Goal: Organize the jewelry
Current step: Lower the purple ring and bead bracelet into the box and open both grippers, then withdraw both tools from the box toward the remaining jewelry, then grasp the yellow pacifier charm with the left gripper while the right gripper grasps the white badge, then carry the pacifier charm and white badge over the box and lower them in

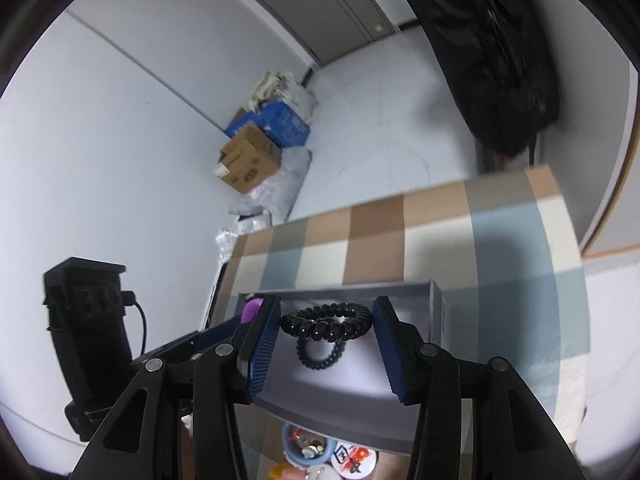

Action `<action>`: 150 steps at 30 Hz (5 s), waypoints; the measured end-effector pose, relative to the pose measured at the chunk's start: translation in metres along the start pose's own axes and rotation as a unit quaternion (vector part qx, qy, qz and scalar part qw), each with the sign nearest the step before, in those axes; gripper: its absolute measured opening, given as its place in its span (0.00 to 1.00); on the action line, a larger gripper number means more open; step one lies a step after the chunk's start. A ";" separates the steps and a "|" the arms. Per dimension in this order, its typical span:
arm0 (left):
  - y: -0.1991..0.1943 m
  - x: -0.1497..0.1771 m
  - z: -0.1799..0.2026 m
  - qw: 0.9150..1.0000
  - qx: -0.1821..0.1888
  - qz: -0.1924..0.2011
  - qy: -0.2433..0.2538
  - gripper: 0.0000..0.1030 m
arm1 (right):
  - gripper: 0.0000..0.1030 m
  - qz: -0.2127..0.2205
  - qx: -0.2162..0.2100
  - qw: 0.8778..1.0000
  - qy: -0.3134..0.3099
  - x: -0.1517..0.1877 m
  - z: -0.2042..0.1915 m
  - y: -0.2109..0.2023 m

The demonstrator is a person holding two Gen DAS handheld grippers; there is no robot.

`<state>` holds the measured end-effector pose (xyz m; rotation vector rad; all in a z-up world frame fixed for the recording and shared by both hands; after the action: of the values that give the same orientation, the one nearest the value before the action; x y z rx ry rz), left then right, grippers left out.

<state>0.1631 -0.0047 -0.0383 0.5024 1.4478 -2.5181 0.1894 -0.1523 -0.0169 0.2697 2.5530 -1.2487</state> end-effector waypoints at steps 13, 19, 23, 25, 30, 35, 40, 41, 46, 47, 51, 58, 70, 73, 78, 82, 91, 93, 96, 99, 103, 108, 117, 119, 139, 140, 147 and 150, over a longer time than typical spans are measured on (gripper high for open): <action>-0.032 0.008 -0.010 0.997 -0.045 0.062 -0.017 0.71 | 0.92 0.057 -0.002 0.998 -0.011 0.003 -0.001 -0.033; -0.050 0.021 0.002 0.989 -0.106 0.106 -0.007 0.71 | 1.00 0.077 0.023 0.996 -0.044 0.012 -0.008 -0.044; -0.056 0.034 0.001 0.984 -0.131 0.119 -0.007 0.71 | 1.00 0.088 0.043 0.992 -0.078 0.025 -0.017 -0.050; -0.059 0.043 0.001 0.982 -0.140 0.125 -0.011 0.71 | 1.00 0.092 0.056 0.989 -0.098 0.032 -0.022 -0.054; -0.061 0.056 0.003 0.980 -0.146 0.132 -0.018 0.80 | 1.00 0.101 0.082 0.982 -0.135 0.050 -0.030 -0.061; -0.068 0.068 0.010 0.978 -0.150 0.141 -0.009 0.87 | 1.00 0.129 0.077 0.974 -0.170 0.076 -0.035 -0.072; -0.064 0.081 0.008 0.979 -0.152 0.138 -0.013 0.88 | 1.00 0.125 0.085 0.970 -0.190 0.098 -0.042 -0.072; -0.062 0.085 0.007 0.979 -0.151 0.135 -0.016 0.88 | 1.00 0.125 0.087 0.969 -0.196 0.102 -0.043 -0.072; -0.053 0.101 0.002 0.980 -0.149 0.132 -0.015 0.88 | 1.00 0.120 0.088 0.969 -0.198 0.120 -0.040 -0.071; -0.052 0.104 0.001 0.981 -0.145 0.129 -0.013 0.88 | 1.00 0.120 0.088 0.969 -0.197 0.122 -0.039 -0.070; -0.042 0.113 -0.006 0.984 -0.140 0.109 -0.022 0.88 | 1.00 0.117 0.091 0.968 -0.200 0.130 -0.037 -0.068; -0.029 0.124 -0.004 0.990 -0.117 0.077 -0.024 0.87 | 1.00 0.102 0.088 0.969 -0.209 0.143 -0.036 -0.062; -0.006 0.134 0.005 0.993 -0.109 0.032 -0.009 0.69 | 1.00 0.075 0.104 0.974 -0.188 0.148 -0.022 -0.053; -0.002 0.136 0.006 0.994 -0.109 0.025 -0.006 0.69 | 1.00 0.071 0.102 0.975 -0.181 0.148 -0.020 -0.052; 0.005 0.136 0.002 0.994 -0.111 0.013 -0.010 0.51 | 1.00 0.064 0.109 0.976 -0.180 0.148 -0.016 -0.050; 0.007 0.135 0.006 0.995 -0.095 0.011 -0.005 0.32 | 1.00 0.064 0.111 0.977 -0.171 0.147 -0.010 -0.052; 0.004 0.138 0.006 0.998 -0.065 -0.002 -0.004 0.24 | 1.00 0.056 0.110 0.979 -0.162 0.147 -0.007 -0.051; 0.002 0.138 0.004 0.998 -0.057 -0.004 -0.010 0.24 | 1.00 0.052 0.111 0.979 -0.163 0.147 -0.007 -0.050; -0.005 0.138 0.002 0.999 -0.050 0.000 -0.019 0.24 | 1.00 0.048 0.121 0.978 -0.162 0.148 -0.004 -0.047; -0.016 0.136 -0.003 0.999 -0.038 0.014 -0.029 0.24 | 1.00 0.043 0.125 0.978 -0.159 0.149 -0.002 -0.044; -0.029 0.133 -0.009 0.998 -0.031 0.035 -0.045 0.24 | 1.00 0.034 0.125 0.977 -0.168 0.151 -0.006 -0.037; -0.046 0.131 -0.019 0.995 -0.027 0.066 -0.065 0.24 | 0.99 0.008 0.131 0.972 -0.196 0.157 -0.017 -0.018; -0.048 0.122 -0.029 0.992 -0.031 0.081 -0.088 0.24 | 0.80 -0.035 0.164 0.959 -0.230 0.166 -0.029 0.018; -0.051 0.123 -0.033 0.992 -0.038 0.082 -0.089 0.24 | 0.74 -0.034 0.168 0.956 -0.239 0.166 -0.033 0.021; -0.058 0.118 -0.038 0.988 -0.067 0.101 -0.093 0.24 | 0.41 -0.033 0.166 0.948 -0.269 0.165 -0.049 0.031; -0.059 0.117 -0.035 0.988 -0.067 0.105 -0.088 0.24 | 0.41 -0.029 0.161 0.950 -0.267 0.165 -0.050 0.028; -0.068 0.111 -0.025 0.986 -0.077 0.124 -0.074 0.24 | 0.41 -0.010 0.113 0.961 -0.251 0.156 -0.052 0.007; -0.068 0.104 -0.020 0.987 -0.083 0.122 -0.070 0.24 | 0.41 0.005 0.094 0.965 -0.243 0.150 -0.053 -0.007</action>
<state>0.0487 0.0463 -0.0332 0.4347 1.4332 -2.1759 0.0371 -0.1082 -0.0303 0.0082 2.0203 -1.3580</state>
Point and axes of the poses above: each gripper's, at about its wrist camera, not at the fingertips, and y roughly the way its jaws point, z to its right, x to its underside, the point moved 4 cm from there along y, roughly the way its jaws point, and after that the axes turned 7 degrees about -z, right-handed, at the moved point
